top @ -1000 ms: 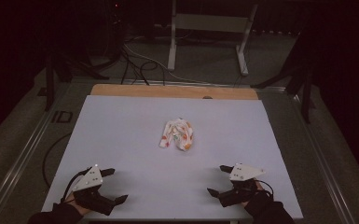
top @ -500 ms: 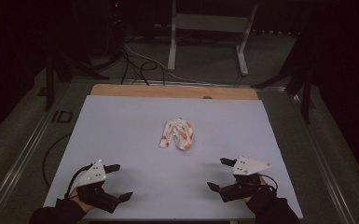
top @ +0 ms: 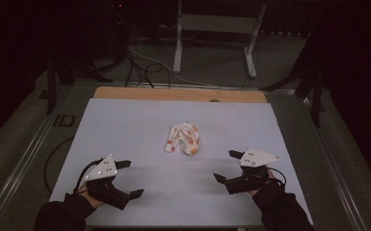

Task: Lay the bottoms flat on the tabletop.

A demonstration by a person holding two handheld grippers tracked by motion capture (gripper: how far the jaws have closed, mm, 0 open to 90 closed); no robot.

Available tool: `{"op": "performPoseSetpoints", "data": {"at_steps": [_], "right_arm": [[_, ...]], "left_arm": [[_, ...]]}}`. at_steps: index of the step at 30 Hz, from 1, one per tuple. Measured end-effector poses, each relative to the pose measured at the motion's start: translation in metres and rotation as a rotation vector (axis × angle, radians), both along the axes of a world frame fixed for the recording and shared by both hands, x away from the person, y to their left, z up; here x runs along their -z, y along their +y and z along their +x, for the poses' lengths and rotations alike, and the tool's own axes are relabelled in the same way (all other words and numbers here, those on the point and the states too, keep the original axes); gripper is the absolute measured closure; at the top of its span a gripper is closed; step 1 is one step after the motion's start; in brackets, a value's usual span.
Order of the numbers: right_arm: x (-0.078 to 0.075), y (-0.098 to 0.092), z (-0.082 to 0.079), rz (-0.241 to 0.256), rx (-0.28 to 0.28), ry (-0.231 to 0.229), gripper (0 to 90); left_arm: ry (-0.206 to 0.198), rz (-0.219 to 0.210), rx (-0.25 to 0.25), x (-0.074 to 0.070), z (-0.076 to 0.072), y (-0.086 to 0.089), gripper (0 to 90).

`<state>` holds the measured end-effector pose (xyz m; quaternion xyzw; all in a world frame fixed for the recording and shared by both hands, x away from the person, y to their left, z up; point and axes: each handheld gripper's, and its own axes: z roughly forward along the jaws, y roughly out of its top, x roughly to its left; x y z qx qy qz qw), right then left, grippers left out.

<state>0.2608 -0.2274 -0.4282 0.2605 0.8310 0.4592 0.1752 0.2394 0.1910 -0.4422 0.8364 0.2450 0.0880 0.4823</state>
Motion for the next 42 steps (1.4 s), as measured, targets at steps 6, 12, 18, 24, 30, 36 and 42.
{"op": "performPoseSetpoints", "data": {"at_steps": [6, 12, 18, 24, 30, 36, 42], "right_arm": [[-0.002, 0.007, 0.009, -0.002, 0.019, -0.005, 9.1], [-0.006, 0.014, 0.020, -0.010, 0.027, -0.024, 9.1], [-0.008, 0.022, 0.034, -0.001, 0.063, -0.025, 9.0], [-0.008, 0.029, 0.046, 0.000, 0.099, -0.025, 9.0], [-0.005, 0.040, 0.062, -0.002, 0.108, -0.004, 9.0], [0.006, 0.053, 0.075, 0.026, 0.150, 0.024, 9.0], [0.024, 0.063, 0.085, 0.035, 0.198, 0.074, 9.0]], "left_arm": [[-0.002, 0.008, 0.010, -0.003, 0.008, -0.008, 0.3], [-0.002, 0.011, 0.009, -0.006, 0.018, -0.018, 0.3], [-0.016, 0.033, 0.004, -0.009, 0.028, -0.030, 0.3], [-0.014, 0.046, 0.004, -0.010, 0.038, -0.039, 0.3], [-0.008, 0.060, 0.002, -0.005, 0.052, -0.055, 0.3], [-0.020, 0.088, 0.025, 0.003, 0.065, -0.073, 0.3], [-0.072, 0.099, 0.015, 0.016, 0.078, -0.086, 1.2]]}}
